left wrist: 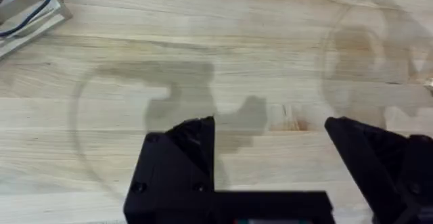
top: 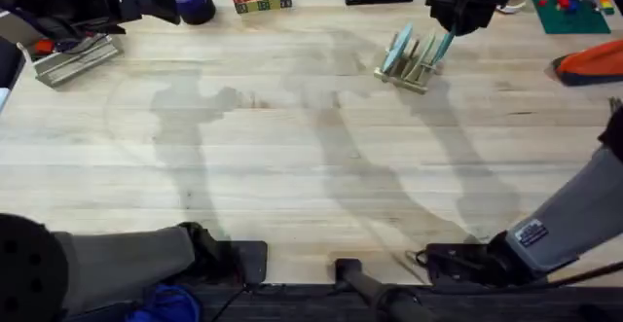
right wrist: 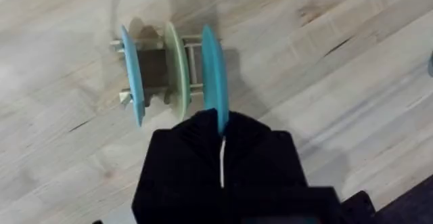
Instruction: Pick up the plates from the table one by one and place each into a slot on the dish rack.
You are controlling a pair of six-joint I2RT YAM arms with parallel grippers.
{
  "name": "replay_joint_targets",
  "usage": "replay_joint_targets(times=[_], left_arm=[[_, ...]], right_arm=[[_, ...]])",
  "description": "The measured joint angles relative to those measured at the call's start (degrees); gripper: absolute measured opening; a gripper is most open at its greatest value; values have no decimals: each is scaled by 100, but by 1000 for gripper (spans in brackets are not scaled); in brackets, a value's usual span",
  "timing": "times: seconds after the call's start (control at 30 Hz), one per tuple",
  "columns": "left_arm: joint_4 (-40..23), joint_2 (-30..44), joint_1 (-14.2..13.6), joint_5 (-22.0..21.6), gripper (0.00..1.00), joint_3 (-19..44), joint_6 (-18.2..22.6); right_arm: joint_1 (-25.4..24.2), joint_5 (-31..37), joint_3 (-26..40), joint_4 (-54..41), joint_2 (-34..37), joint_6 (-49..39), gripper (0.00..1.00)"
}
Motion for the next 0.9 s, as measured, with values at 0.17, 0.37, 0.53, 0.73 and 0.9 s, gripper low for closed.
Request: replay_joint_targets(times=[0.17,0.37,0.53,0.73,0.9], left_arm=[[0,0,1,0,994,0,0],[-2,0,0,0,996,0,0],[0,0,0,0,994,0,0],[0,0,0,0,995,0,0],[0,0,0,0,995,0,0]], right_arm=[[-133,-173,-115,186,-14,-81,31],[-255,-363,-760,688,-291,-196,30],[-255,-529,-1127,1030,-543,-298,29],[-255,-659,-1243,1143,-581,-375,29],[-255,-679,-1248,1145,-581,-395,29]])
